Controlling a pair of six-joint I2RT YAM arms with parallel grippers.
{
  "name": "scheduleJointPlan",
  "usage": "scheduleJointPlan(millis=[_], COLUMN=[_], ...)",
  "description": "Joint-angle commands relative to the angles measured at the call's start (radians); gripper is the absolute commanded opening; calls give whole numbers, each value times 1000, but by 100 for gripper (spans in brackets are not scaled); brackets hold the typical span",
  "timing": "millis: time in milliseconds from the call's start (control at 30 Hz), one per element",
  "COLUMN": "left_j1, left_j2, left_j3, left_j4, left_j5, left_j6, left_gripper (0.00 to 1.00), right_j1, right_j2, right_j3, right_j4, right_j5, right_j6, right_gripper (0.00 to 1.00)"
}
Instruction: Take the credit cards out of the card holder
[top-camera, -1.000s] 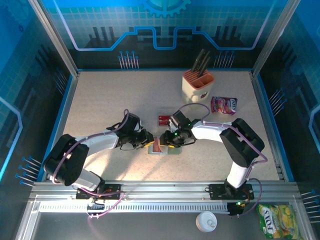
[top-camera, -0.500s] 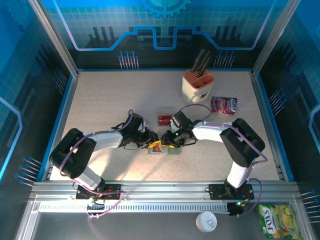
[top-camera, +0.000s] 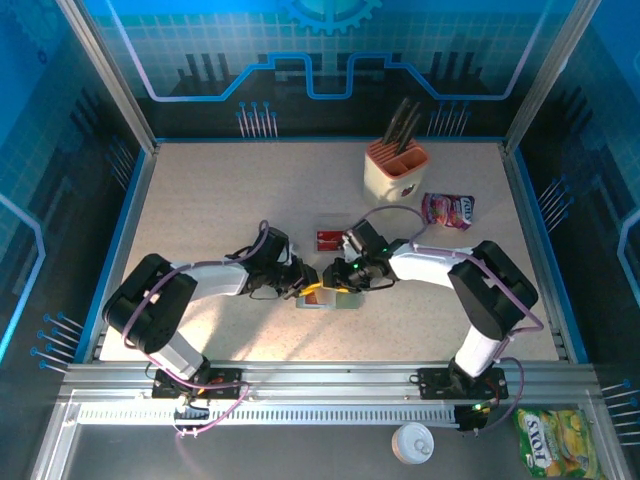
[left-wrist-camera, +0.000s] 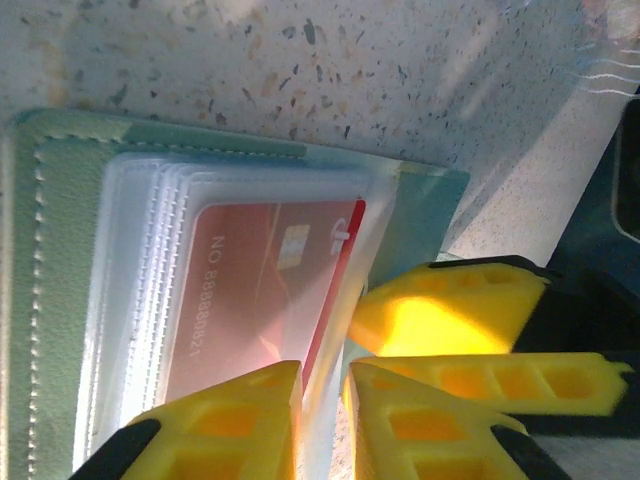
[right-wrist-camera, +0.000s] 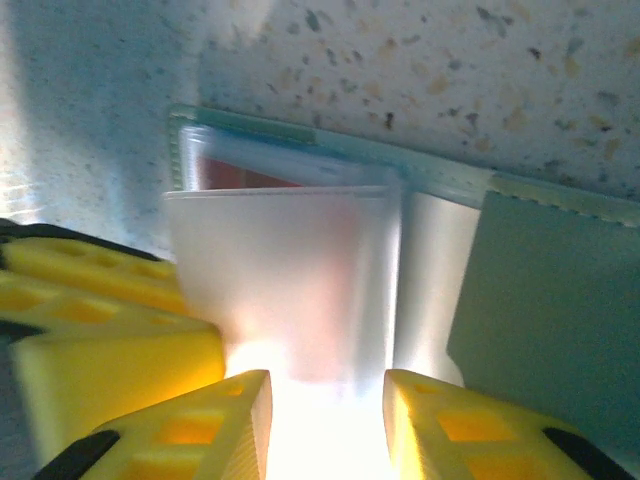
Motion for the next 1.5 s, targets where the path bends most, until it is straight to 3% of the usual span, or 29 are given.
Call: scheduleJointPlan(millis=[0, 567, 1267, 1467], left_j1=[-10, -76, -138, -138], left_j2=[-3, 71, 244, 259], left_j3=[36, 156, 299, 316], left_j4=[-6, -68, -71, -59], left_j5=[19, 15, 40, 49], left_j6=[-9, 5, -2, -6], left_gripper=[22, 20, 19, 23], right_j1=[-26, -146, -224, -227], right_j2=[-51, -185, -268, -269], right_j3=[-11, -102, -171, -166], right_j4=[-28, -49, -55, -64], right_j5=[10, -13, -37, -44], right_j6=[-2, -53, -71, -76], right_gripper=[36, 36, 36, 37])
